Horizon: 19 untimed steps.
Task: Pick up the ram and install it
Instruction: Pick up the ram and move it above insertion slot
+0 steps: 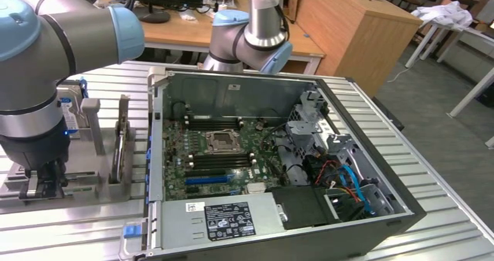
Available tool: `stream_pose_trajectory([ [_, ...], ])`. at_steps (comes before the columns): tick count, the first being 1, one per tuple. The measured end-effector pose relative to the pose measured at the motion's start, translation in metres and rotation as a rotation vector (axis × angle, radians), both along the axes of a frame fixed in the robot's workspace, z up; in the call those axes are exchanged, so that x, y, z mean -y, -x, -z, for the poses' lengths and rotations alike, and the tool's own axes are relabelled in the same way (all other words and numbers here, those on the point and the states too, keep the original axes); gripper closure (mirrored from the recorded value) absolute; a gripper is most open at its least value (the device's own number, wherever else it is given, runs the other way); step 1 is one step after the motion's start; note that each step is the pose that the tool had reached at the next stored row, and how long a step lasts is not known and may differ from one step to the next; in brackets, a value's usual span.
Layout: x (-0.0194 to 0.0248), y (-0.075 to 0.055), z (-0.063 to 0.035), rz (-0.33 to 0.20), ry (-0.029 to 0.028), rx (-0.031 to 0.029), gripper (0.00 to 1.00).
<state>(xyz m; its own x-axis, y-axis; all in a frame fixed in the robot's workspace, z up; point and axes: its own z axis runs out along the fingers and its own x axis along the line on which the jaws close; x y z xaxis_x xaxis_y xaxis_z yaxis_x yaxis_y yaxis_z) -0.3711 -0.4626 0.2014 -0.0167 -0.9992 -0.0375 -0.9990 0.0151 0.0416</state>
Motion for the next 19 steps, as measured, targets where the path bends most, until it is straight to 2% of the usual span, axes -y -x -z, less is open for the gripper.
stream_pose_trajectory([
  [19, 0.0000, -0.0037, 0.0001, 0.000, 0.0000, 0.0001, 0.70],
])
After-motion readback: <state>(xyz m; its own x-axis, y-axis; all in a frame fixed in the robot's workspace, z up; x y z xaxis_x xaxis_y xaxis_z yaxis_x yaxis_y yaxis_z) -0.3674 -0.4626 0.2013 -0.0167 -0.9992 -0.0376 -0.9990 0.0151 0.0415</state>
